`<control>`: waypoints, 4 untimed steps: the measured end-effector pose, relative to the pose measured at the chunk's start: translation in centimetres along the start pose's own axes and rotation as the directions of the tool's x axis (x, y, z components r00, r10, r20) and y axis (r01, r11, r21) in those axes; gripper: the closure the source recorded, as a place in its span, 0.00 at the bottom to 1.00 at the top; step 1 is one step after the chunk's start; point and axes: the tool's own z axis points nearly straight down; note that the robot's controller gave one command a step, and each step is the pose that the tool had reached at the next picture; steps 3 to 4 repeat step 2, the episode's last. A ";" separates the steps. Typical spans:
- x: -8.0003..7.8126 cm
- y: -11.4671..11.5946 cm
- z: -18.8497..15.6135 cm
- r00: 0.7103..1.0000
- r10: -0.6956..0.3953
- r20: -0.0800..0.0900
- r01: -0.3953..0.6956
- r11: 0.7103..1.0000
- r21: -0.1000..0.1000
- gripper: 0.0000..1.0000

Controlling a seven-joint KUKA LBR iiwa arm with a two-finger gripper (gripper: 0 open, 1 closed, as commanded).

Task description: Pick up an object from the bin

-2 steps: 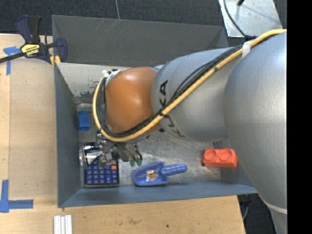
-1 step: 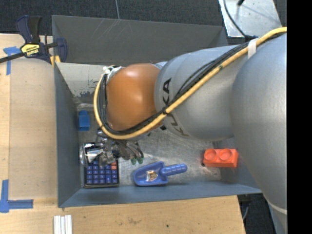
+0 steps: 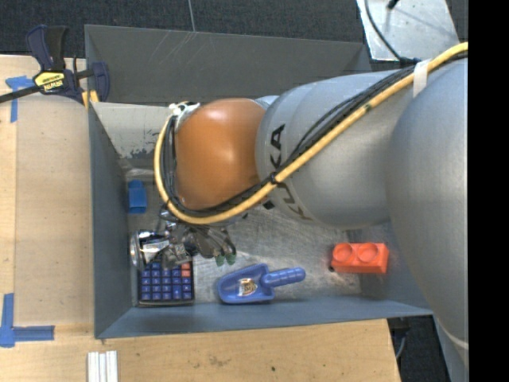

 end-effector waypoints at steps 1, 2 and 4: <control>-0.1 0.0 -0.8 1.000 0.000 0.002 0.000 1.000 0.000 1.00; -0.1 0.0 -1.2 1.000 0.000 0.003 0.000 1.000 0.000 1.00; -0.1 0.0 -1.2 1.000 0.000 0.003 0.000 1.000 0.000 1.00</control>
Offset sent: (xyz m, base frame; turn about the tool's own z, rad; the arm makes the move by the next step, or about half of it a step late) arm 0.0001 0.0000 0.0205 0.0000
